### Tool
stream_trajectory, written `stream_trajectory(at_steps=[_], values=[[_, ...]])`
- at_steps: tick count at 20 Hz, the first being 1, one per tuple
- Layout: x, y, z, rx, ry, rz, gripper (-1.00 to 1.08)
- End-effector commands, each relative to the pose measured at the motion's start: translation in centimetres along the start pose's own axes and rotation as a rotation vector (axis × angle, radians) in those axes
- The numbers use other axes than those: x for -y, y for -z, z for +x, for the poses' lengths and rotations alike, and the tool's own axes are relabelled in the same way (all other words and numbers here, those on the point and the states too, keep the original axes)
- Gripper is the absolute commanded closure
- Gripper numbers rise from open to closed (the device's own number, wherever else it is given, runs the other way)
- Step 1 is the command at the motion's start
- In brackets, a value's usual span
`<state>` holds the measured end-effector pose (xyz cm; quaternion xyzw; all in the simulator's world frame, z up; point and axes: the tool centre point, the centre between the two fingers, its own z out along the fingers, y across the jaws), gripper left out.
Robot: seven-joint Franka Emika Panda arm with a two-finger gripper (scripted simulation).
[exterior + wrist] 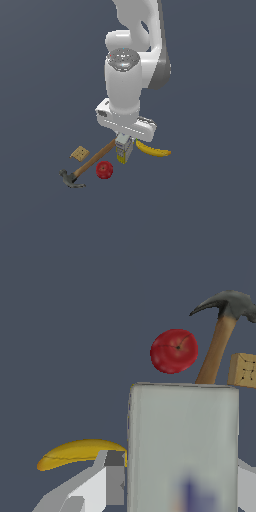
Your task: Pick up a designated object from a clutter of objects.
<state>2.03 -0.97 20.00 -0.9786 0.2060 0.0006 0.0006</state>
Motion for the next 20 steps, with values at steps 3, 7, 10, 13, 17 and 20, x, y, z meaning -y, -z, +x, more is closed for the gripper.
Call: stream_trajectory(at_steps=[3,7,10,13,17,20], values=[[-3.2,3.5,-0.3,-0.001,-0.001,0.002,1.08],[-6.7,7.3,-0.6,0.000,-0.001,0.003,1.08],[-9.4,10.2,-0.8,0.000,-0.001,0.003,1.08],[-12.0,13.1,-1.1,0.000,-0.001,0.003,1.08],[-15.5,16.9,-1.3,0.000,-0.002,0.003,1.08],[-18.1,19.7,-1.4,0.000,-0.002,0.002,1.08]])
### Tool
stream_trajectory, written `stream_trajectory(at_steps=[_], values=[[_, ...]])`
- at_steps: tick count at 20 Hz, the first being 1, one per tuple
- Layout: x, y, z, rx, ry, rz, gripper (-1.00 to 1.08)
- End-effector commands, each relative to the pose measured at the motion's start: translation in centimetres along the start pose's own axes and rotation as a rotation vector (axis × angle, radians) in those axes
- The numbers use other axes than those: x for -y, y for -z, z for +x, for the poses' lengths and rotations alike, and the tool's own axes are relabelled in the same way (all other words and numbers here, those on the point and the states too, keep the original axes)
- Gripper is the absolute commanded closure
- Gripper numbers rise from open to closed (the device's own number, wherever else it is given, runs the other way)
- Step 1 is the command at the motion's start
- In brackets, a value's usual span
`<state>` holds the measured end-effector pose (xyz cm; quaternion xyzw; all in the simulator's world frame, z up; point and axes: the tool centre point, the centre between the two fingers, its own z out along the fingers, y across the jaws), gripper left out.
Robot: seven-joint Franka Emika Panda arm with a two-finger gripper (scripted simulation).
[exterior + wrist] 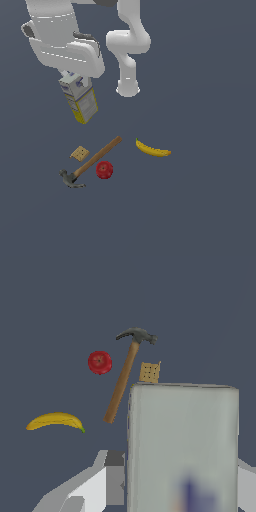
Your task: Pick up a designated object from a clutter of objects.
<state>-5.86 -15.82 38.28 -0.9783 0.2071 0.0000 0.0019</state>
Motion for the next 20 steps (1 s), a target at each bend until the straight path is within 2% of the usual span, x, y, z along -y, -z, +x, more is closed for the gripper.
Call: stream_trajectory(at_steps=[1,10,20], values=[[-2.1,2.3,-0.2,0.001,0.000,0.000,1.08],[-7.5,8.4,-0.2,0.000,0.001,-0.003,1.08],[-9.2,10.4,0.0,-0.001,0.002,-0.004,1.08]])
